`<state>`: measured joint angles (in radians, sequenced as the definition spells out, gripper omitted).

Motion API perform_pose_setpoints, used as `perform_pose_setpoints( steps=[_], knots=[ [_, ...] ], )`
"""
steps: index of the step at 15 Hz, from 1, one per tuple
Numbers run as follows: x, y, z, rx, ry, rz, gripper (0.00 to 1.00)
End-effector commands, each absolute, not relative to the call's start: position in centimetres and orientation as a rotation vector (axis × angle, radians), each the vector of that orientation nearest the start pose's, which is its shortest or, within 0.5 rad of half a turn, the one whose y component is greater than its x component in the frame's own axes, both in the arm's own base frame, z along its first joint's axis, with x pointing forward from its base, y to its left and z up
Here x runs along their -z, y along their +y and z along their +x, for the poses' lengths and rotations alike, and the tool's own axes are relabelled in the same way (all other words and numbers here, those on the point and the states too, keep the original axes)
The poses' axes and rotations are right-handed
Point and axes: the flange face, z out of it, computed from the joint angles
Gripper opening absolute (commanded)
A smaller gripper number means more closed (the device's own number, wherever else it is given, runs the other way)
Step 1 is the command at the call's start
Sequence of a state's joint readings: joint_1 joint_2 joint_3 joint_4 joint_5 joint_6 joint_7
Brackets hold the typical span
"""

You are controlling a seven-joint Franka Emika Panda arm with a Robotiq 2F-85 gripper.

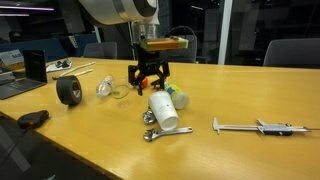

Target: Move the spanner with a black and yellow handle forward

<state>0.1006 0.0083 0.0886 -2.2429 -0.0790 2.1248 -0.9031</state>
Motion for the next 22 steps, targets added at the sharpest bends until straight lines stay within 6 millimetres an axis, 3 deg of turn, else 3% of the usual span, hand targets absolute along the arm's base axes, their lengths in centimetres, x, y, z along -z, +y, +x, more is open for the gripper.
perform_pose_setpoints(
  steps=[1,11,22],
  knots=[
    [-34.9,9.1,50.0,-0.189,-1.686,-2.606,1.00],
    [-32.6,9.5,48.7,-0.151,-1.001,-2.751,1.00],
    [-28.3,8.9,48.1,-0.177,-0.674,-2.903,1.00]
  ],
)
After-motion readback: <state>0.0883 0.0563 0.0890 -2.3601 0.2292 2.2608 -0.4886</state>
